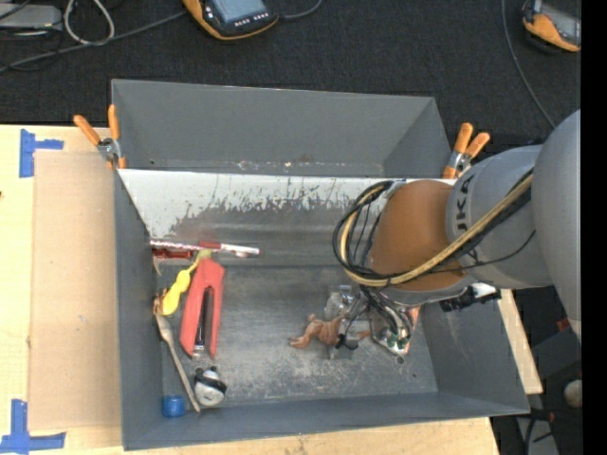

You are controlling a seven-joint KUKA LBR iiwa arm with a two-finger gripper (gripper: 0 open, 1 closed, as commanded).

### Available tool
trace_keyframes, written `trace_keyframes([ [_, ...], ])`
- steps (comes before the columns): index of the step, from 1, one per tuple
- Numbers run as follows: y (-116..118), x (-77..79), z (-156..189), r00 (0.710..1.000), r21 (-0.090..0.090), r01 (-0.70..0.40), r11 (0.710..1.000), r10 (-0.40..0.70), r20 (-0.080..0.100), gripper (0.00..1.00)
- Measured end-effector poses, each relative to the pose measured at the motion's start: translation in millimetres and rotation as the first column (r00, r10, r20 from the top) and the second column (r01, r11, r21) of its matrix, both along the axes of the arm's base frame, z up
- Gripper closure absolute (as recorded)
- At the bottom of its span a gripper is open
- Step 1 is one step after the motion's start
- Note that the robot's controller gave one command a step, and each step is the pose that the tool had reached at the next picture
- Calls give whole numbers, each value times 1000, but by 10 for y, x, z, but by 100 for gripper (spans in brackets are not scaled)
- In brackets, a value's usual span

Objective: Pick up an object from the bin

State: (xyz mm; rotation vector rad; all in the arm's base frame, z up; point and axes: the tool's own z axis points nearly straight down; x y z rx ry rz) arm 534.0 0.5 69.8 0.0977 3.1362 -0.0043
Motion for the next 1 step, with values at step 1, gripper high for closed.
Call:
trace_keyframes([
  [1,1,-1,-1,1000,0,-1,1000,1,-1,100],
])
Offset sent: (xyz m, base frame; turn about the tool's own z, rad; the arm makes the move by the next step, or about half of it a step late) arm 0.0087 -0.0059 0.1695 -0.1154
